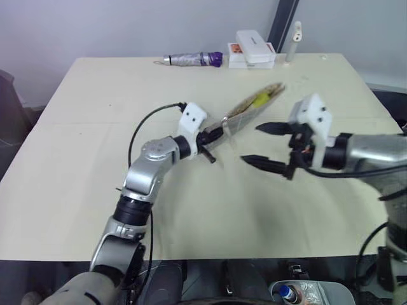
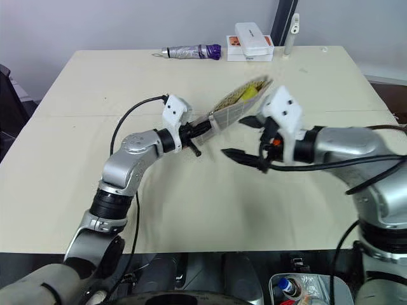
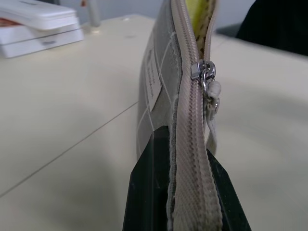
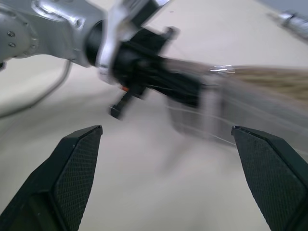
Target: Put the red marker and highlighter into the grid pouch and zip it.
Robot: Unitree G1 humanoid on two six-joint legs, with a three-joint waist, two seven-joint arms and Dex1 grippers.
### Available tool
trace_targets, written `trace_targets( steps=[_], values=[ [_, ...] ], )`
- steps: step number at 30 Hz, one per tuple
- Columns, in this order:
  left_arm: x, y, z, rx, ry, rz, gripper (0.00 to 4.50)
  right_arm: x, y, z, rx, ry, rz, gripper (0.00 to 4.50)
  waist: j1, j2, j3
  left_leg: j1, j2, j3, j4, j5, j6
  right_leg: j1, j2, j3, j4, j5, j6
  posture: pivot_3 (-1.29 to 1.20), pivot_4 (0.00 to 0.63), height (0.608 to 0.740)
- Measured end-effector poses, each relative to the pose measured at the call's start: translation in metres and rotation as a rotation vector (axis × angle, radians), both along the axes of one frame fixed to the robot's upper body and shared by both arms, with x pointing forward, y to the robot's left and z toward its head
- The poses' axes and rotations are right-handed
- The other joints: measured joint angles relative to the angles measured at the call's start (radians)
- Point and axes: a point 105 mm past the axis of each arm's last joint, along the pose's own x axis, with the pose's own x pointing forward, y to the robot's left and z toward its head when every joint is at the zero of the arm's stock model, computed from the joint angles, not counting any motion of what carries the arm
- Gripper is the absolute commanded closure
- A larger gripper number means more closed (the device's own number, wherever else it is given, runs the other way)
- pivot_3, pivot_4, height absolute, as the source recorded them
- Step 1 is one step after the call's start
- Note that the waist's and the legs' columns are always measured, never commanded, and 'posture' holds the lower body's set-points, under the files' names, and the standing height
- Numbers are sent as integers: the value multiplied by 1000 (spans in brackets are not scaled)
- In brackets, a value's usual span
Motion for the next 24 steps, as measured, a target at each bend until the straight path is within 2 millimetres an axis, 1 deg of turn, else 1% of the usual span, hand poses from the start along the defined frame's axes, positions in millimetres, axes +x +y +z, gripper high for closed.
trace_targets(
  steps=[2,4,5,7,9,13,15,16,17,18,19,22,23,24],
  values=[
    [0,-3,3,-33,26,-3,4500,12,7,-10,35,19,-65,42,-1,0,0,0,0,0,0,0,0,0,0,0,0,0,0,0,150,740],
    [6,7,2,-44,55,52,4500,22,12,-16,82,34,-121,42,-5,0,0,0,0,0,-1,0,0,-1,0,0,1,0,0,0,150,740],
    [7,9,3,-53,64,63,4500,28,11,-19,93,36,-169,42,-3,0,0,0,0,0,-1,0,0,-1,0,0,1,0,0,0,150,740],
    [2,3,6,-71,63,34,4500,43,7,-24,108,44,-258,42,5,0,0,-1,-1,0,0,0,-1,-1,-1,0,1,0,0,0,150,740],
    [-2,-3,7,-75,65,11,4500,48,10,-26,120,40,-281,42,6,0,0,-1,-2,0,0,0,-1,-1,-1,0,0,0,0,0,150,740],
    [-8,-8,9,-80,59,-15,4500,52,10,-28,122,37,-296,42,0,0,0,-1,-1,0,-1,0,-1,-1,-1,0,-1,0,0,0,150,740],
    [-8,-8,9,-84,63,-15,4500,52,10,-28,124,35,-297,533,-2,0,0,-1,-1,0,-1,0,-1,-1,0,0,-1,0,0,0,150,740],
    [-8,-8,9,-85,66,-16,4500,52,10,-28,125,37,-296,861,-3,0,0,-1,-1,0,-1,0,-1,-1,0,0,-1,0,0,0,150,740],
    [-8,-7,9,-85,69,-16,4500,53,9,-29,124,41,-295,1326,-3,0,0,-1,-1,0,-1,0,-1,-1,0,0,-1,0,0,0,150,740],
    [-8,-6,8,-83,70,-15,4500,52,10,-29,124,43,-290,1986,-3,0,0,-1,-1,0,-1,0,-1,-1,0,0,-1,0,0,0,150,740],
    [-8,-6,8,-82,71,-13,4500,52,10,-29,124,44,-288,2368,-3,0,0,-1,-1,0,-1,0,-1,-1,0,0,-1,0,0,0,150,740],
    [-7,-4,8,-76,70,-9,4500,52,9,-29,121,44,-284,3881,-2,0,0,-1,-1,0,-1,0,-1,-1,0,0,-1,0,0,0,150,740],
    [-7,-3,7,-71,66,-7,4500,52,7,-29,109,40,-291,4389,-1,0,0,-1,-1,0,-1,0,-1,-1,-1,0,-1,0,0,0,150,740],
    [-7,-2,7,-66,64,-4,4500,52,4,-28,96,34,-295,4451,0,0,0,-1,-1,0,-1,0,-1,-1,-1,0,-1,0,0,0,150,740]
  ],
)
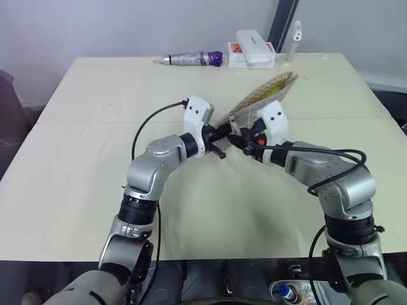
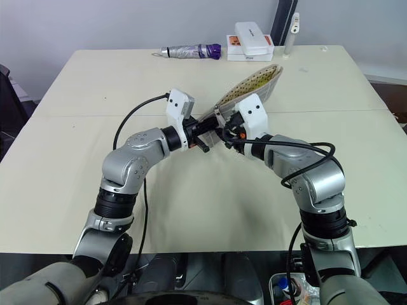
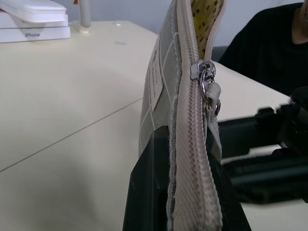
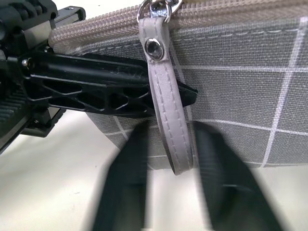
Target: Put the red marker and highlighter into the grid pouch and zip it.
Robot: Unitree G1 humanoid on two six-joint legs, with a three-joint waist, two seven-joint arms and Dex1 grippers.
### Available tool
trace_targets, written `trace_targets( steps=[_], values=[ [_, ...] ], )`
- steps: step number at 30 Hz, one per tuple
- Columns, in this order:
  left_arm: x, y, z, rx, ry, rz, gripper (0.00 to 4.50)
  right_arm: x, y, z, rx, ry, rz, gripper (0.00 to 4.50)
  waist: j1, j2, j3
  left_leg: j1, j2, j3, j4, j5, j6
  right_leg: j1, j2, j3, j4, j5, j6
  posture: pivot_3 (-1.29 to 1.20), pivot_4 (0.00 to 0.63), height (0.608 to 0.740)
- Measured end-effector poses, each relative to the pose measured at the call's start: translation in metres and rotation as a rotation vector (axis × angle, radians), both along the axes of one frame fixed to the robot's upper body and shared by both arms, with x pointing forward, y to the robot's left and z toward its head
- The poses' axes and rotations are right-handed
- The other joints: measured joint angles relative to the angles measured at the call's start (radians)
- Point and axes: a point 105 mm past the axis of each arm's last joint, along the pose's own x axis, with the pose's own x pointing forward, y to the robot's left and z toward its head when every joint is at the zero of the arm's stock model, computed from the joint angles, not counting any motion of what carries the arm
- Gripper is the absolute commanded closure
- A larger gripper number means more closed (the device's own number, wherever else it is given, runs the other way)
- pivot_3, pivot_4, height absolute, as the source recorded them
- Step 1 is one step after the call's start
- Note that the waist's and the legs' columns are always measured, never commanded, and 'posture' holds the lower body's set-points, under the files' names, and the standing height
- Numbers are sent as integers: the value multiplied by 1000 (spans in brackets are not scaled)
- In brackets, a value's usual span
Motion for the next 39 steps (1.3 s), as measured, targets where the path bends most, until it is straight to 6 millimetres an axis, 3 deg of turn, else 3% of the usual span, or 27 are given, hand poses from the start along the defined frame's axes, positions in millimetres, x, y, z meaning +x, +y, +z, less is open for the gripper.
trace_targets(
  steps=[7,11,15,20,21,23,25,27,29,30,33,39],
  values=[
    [6,20,-14,186,-136,35,4500,-3,-31,14,-160,-52,-12,4451,1,0,0,0,0,0,0,0,0,0,0,0,-1,0,0,0,150,740],
    [9,40,-30,311,-220,41,4500,5,-64,28,-232,-92,-113,4451,0,0,0,0,0,0,-1,0,0,0,0,0,0,0,0,0,150,740],
    [7,50,-29,330,-277,28,4500,17,-108,54,-275,-152,-267,4451,2,0,0,0,0,1,-1,0,0,0,-1,0,-1,0,0,0,150,740],
    [1,53,-31,326,-303,1,4500,18,-112,51,-278,-149,-247,4451,1,0,0,0,0,1,-1,0,1,0,-1,0,-1,0,0,0,150,740],
    [1,53,-31,326,-304,-2,4500,17,-113,49,-281,-143,-239,4193,1,0,0,0,1,1,-1,0,1,0,-1,0,-1,0,0,0,150,740],
    [0,59,-34,333,-293,-6,3816,15,-114,43,-285,-121,-229,3611,0,0,0,0,1,1,-1,0,1,0,-1,0,-1,0,0,0,150,740],
    [2,77,-40,351,-253,31,3103,10,-121,38,-289,-89,-226,2749,-1,0,0,0,1,1,-1,0,1,0,-1,0,-1,0,0,0,150,740],
    [3,88,-46,366,-219,48,2109,5,-123,31,-281,-61,-206,1727,0,0,0,0,1,1,-1,0,1,0,-1,0,-1,0,0,0,150,740],
    [1,88,-45,353,-206,33,1047,0,-117,26,-281,-45,-160,643,2,0,0,0,1,1,0,0,1,1,-1,0,-1,0,0,0,150,740],
    [-3,89,-44,345,-200,21,1025,-4,-113,23,-285,-45,-130,205,4,0,0,0,1,0,0,0,1,1,-1,0,-1,0,0,0,150,740],
    [-16,104,-44,326,-143,0,1025,-18,-114,14,-317,-13,-75,205,2,0,0,0,1,1,-1,-1,1,1,-1,0,-2,0,0,0,150,740],
    [-37,146,-42,304,-26,37,1025,-32,-129,12,-329,-6,-61,205,0,0,0,1,2,0,-1,-1,1,2,-1,0,-2,0,0,0,150,740]
  ],
)
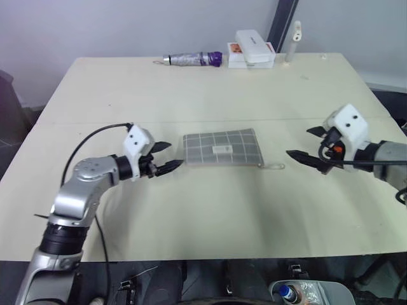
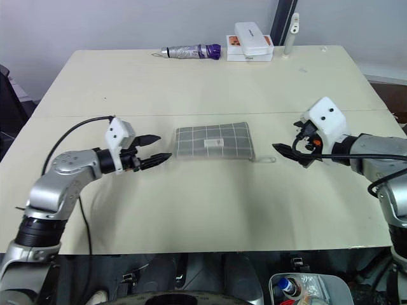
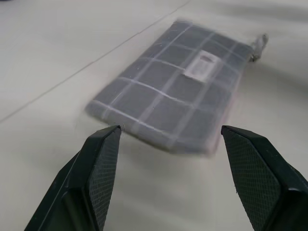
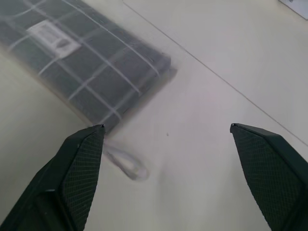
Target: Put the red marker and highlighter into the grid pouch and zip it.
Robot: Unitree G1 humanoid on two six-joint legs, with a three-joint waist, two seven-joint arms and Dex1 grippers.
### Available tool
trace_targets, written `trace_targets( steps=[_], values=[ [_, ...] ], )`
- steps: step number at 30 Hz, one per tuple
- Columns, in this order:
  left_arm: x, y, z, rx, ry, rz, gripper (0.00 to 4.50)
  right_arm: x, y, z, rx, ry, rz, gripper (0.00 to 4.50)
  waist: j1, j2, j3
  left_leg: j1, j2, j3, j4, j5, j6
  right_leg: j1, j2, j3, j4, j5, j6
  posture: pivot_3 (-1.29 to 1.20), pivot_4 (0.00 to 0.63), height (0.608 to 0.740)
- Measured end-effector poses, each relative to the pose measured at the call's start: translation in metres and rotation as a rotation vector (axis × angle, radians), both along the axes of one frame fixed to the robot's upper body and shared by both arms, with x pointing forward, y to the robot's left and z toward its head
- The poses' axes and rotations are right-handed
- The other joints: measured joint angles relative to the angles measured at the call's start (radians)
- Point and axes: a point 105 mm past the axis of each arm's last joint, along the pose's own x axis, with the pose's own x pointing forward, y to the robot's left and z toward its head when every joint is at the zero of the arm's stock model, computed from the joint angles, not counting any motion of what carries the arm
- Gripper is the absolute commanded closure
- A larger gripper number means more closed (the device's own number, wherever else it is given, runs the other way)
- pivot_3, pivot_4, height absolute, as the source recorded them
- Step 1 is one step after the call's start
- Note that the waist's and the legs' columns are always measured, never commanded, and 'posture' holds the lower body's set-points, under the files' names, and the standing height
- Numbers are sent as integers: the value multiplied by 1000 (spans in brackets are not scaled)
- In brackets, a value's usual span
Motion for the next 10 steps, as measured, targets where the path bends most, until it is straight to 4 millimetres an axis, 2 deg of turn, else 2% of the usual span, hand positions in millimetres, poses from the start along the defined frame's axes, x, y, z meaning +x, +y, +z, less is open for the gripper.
trace_targets(
  steps=[5,10],
  values=[
    [-10,58,-7,68,50,193,1025,-2,-28,0,46,-36,-69,205,0,0,0,1,0,1,-1,0,0,0,-1,0,0,0,0,0,150,740],
    [-17,91,-16,85,68,328,1025,-9,-36,-15,165,12,-60,205,4,0,0,1,0,1,0,0,0,1,-2,0,-1,0,0,0,150,740]
  ],
)
